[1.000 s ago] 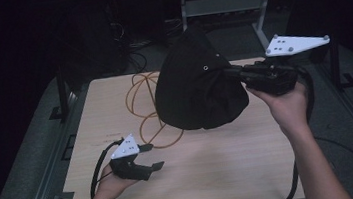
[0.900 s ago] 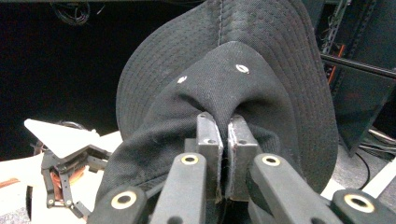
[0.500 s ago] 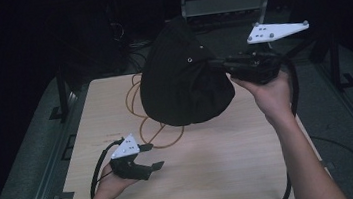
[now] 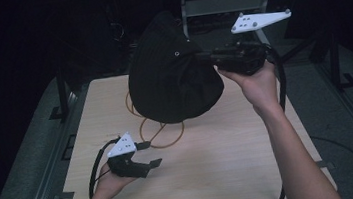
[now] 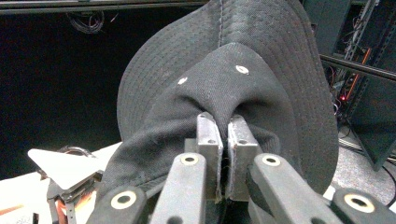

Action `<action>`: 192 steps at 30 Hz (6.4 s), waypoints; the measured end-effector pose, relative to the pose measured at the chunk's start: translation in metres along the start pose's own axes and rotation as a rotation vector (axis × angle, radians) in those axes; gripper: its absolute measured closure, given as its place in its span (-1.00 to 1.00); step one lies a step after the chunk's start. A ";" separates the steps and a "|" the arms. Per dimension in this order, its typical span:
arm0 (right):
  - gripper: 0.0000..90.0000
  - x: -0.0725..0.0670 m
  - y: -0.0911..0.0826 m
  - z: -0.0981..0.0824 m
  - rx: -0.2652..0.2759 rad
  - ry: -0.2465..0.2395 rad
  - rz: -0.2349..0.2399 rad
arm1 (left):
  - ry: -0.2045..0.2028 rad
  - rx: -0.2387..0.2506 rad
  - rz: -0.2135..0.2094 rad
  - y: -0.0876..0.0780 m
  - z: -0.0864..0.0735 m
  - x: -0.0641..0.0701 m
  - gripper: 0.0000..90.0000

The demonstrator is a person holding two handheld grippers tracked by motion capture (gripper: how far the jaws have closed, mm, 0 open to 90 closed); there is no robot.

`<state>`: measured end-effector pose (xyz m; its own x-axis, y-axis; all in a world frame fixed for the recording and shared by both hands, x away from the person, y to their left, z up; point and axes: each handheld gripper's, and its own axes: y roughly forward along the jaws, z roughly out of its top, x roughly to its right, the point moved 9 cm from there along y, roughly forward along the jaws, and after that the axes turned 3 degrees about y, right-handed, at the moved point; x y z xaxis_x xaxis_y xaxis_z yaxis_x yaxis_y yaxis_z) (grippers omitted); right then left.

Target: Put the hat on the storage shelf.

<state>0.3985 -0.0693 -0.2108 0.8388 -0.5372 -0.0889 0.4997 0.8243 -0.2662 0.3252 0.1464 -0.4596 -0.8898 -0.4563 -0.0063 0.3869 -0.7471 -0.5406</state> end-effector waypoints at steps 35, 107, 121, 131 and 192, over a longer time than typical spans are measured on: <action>0.91 0.003 0.071 0.048 -0.056 -0.003 0.051 | 0.022 0.002 0.018 -0.004 -0.001 -0.003 -0.39; 0.05 0.033 0.123 0.012 -0.206 0.101 -0.011 | 0.076 -0.023 -0.084 0.003 -0.004 0.019 -0.40; -0.16 0.041 0.076 -0.020 -0.179 0.142 -0.024 | 0.107 -0.019 -0.085 0.003 -0.002 0.024 -0.40; -0.22 0.045 0.053 -0.044 -0.180 0.166 -0.039 | 0.105 -0.021 -0.090 0.005 -0.002 0.026 -0.40; -0.43 0.047 -0.079 -0.202 -0.196 0.330 -0.208 | 0.102 -0.023 -0.102 0.006 -0.003 0.031 -0.41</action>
<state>0.3547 -0.1954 -0.3876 0.5944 -0.7430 -0.3076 0.5737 0.6599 -0.4852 0.2989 0.1293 -0.4660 -0.9445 -0.3266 -0.0352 0.2890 -0.7752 -0.5617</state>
